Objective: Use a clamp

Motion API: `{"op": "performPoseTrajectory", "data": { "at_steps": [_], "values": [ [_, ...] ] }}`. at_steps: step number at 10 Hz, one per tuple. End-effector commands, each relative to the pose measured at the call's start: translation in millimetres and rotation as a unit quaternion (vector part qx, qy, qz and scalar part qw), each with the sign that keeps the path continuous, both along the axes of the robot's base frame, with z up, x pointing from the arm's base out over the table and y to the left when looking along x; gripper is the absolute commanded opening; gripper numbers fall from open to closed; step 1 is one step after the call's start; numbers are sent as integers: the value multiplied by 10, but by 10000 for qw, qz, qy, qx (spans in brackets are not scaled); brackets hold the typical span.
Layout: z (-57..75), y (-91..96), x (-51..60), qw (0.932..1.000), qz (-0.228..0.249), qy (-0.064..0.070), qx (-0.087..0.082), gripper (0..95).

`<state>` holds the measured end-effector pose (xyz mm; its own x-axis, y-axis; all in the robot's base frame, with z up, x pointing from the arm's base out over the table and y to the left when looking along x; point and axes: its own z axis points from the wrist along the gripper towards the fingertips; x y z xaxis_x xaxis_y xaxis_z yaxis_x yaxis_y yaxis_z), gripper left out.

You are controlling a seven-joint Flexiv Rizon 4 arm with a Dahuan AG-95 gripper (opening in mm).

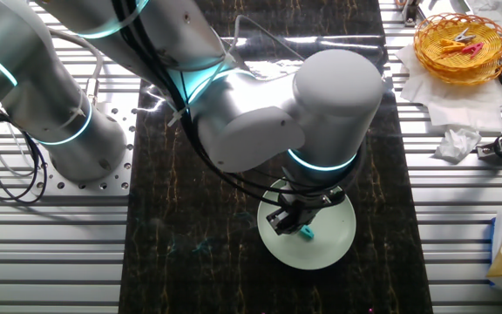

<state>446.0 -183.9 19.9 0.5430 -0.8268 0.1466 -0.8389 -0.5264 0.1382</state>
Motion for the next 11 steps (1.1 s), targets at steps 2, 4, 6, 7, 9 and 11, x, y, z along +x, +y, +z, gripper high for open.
{"op": "performPoseTrajectory", "data": {
  "at_steps": [2, 4, 6, 7, 9, 11],
  "values": [
    [-10, -2, 4, 10000, -27, -17, 42, 0],
    [-11, -2, 4, 9999, -90, -12, 88, 0],
    [-14, 0, 3, 9999, -132, -8, 106, 0],
    [-28, 4, 2, 9999, -130, -4, 110, 0],
    [-36, 10, 2, 9997, -177, -3, 147, 0],
    [-38, 17, 3, 9996, -209, 2, 212, 0]
  ]
}}
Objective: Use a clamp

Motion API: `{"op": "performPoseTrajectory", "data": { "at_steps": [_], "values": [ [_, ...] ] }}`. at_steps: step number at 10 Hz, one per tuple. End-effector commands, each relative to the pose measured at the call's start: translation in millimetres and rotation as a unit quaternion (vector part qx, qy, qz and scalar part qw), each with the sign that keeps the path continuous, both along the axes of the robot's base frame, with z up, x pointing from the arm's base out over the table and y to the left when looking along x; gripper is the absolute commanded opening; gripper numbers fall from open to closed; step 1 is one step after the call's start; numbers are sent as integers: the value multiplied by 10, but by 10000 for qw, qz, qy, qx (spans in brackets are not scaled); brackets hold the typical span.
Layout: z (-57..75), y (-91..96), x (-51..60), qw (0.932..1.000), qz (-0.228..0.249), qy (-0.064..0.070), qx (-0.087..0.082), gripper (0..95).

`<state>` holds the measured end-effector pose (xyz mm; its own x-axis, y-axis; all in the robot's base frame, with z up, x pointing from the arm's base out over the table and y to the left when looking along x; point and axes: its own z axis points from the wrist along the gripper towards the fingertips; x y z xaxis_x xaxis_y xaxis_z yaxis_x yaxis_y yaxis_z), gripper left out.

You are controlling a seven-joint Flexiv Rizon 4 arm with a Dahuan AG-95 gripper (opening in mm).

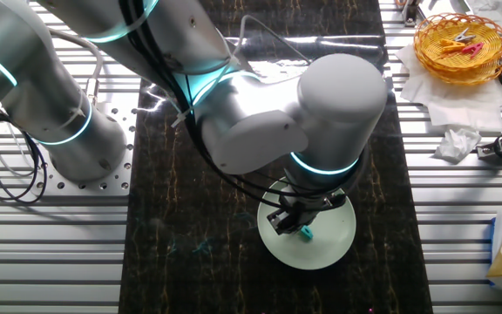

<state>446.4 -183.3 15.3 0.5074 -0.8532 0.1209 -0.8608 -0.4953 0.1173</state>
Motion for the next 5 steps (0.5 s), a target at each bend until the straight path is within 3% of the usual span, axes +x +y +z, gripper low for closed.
{"op": "performPoseTrajectory", "data": {
  "at_steps": [1, 5],
  "values": [
    [8, 11, 0, 10000, -1, 30, 57, 0],
    [7, 16, 1, 9999, -96, 32, 129, 0]
  ]
}}
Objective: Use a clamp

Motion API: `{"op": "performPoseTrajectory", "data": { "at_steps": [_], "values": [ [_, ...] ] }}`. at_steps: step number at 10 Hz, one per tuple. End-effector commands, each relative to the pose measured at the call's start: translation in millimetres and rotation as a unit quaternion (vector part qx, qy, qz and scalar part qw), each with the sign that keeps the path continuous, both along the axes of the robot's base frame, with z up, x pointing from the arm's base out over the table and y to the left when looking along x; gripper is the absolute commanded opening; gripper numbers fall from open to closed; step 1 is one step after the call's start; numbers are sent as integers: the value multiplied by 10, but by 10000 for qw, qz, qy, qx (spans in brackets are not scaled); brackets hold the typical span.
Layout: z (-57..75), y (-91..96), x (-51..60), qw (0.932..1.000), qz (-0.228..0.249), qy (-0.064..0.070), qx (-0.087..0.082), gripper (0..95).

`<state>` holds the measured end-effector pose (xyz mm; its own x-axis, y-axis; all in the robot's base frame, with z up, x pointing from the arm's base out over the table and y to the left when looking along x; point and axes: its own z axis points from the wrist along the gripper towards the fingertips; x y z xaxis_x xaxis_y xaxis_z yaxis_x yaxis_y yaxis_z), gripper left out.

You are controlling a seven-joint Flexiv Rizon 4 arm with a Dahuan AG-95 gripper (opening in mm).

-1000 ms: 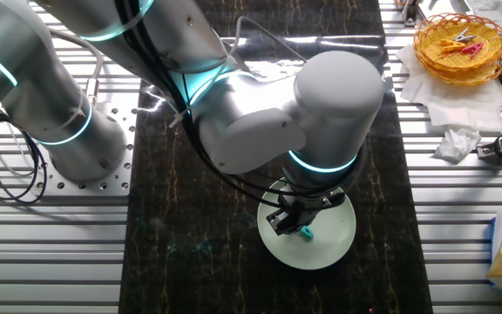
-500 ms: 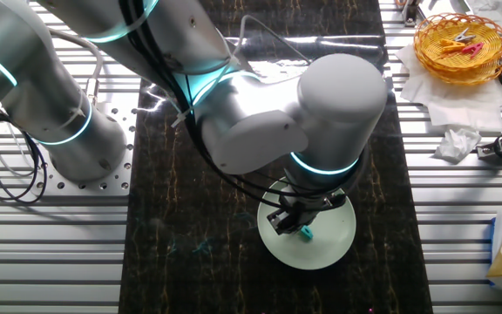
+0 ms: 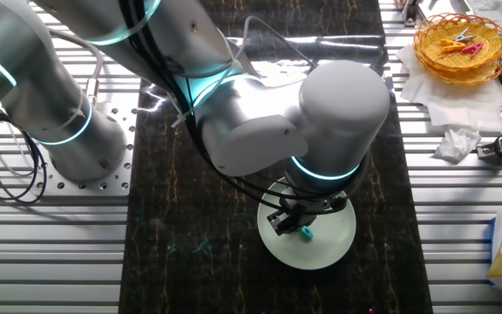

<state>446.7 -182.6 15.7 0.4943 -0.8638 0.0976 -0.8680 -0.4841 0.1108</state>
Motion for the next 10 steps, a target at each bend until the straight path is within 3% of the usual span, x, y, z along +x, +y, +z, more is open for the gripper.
{"op": "performPoseTrajectory", "data": {
  "at_steps": [1, 10],
  "values": [
    [2, 11, -1, 10000, -39, 1, 50, 0],
    [26, 55, 18, 9991, -360, 2, 207, 0]
  ]
}}
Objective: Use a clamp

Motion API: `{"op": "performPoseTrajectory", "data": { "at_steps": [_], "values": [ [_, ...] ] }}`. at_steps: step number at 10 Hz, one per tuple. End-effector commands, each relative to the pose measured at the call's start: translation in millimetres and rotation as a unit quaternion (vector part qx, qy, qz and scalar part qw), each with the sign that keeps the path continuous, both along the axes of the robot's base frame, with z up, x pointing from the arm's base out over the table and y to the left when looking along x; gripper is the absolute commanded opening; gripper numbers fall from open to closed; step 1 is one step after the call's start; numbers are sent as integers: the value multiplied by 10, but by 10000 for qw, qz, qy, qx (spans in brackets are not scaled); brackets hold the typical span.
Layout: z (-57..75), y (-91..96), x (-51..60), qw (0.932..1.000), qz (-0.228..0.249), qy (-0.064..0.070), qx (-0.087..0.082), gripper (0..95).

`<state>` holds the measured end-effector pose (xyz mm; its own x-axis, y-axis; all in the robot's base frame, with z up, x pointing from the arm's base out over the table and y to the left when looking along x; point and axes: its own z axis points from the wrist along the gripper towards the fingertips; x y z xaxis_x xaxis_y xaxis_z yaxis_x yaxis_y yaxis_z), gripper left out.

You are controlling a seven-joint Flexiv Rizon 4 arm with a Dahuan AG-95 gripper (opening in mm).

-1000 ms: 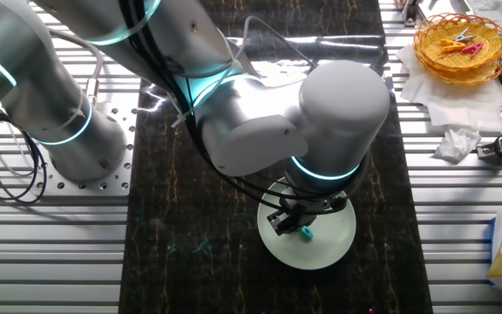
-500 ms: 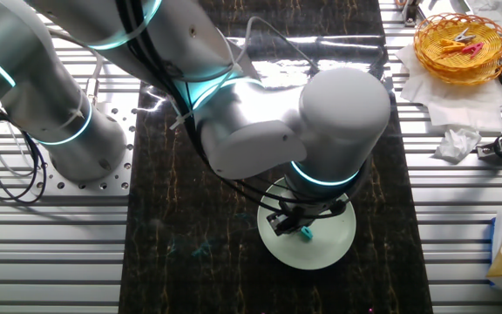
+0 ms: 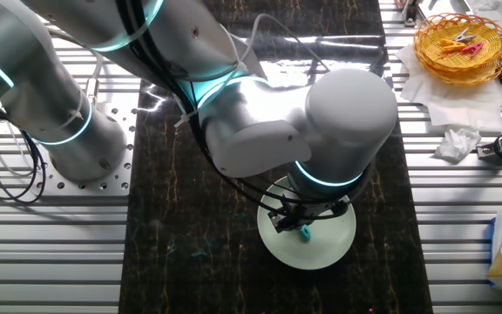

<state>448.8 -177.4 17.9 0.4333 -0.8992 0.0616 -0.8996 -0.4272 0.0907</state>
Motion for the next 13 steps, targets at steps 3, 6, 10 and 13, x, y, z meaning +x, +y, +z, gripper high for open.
{"op": "performPoseTrajectory", "data": {
  "at_steps": [3, 6, 10, 13],
  "values": [
    [9, 12, 1, 9999, -145, -2, 88, 0],
    [24, 26, 8, 9994, -333, -8, 115, 0],
    [17, 62, 18, 9984, -539, -25, 154, 0],
    [14, 80, 22, 9979, -616, -26, 221, 0]
  ]
}}
